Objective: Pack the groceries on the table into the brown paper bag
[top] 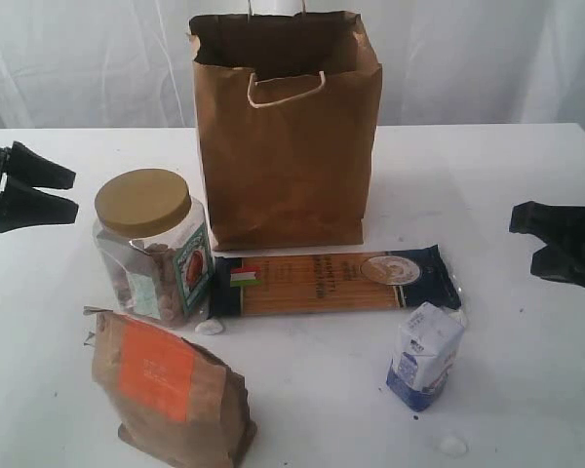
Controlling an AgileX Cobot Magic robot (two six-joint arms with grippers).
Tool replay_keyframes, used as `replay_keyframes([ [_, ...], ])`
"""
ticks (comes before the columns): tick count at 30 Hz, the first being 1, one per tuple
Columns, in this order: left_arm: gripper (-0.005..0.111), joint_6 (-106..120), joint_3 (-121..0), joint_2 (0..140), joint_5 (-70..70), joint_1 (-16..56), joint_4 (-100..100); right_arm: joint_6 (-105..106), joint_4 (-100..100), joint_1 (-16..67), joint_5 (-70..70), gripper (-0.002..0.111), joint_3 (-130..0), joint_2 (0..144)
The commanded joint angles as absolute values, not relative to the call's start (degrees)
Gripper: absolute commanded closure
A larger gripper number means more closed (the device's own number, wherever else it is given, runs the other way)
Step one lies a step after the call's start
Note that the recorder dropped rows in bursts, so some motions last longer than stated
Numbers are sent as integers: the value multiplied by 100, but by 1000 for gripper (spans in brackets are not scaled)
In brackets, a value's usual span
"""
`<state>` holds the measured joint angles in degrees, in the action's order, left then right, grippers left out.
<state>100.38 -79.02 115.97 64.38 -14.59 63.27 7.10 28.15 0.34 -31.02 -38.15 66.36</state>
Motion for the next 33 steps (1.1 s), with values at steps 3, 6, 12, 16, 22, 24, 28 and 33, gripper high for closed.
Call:
replay_keyframes([
  [3,2,10044,-7874,11539,6996,-1470,6465,796,2802,0,-3053,108,-3792,6628],
  [6,2,10356,-7874,11539,6815,-1459,6641,895,2802,0,-3055,108,-3792,6628],
  [12,2,10555,-7874,11539,5912,-1459,6978,898,2802,0,-3055,108,-3792,6628],
  [16,2,11531,-7874,11539,5545,-1459,8210,898,2802,0,-3055,108,-3792,6628],
  [22,2,12127,-7874,11695,6775,-1355,7229,898,2802,0,-3055,108,-3792,6628],
  [24,2,12094,-7874,11955,6996,-1355,6923,898,2826,0,-3055,108,-3792,6628],
  [28,2,11958,-7618,12059,6996,-1244,6578,898,2826,0,-3065,108,-3792,6628],
  [33,2,12025,-6950,12059,6996,-1032,6398,898,2838,0,-3162,108,-3792,6628],
])
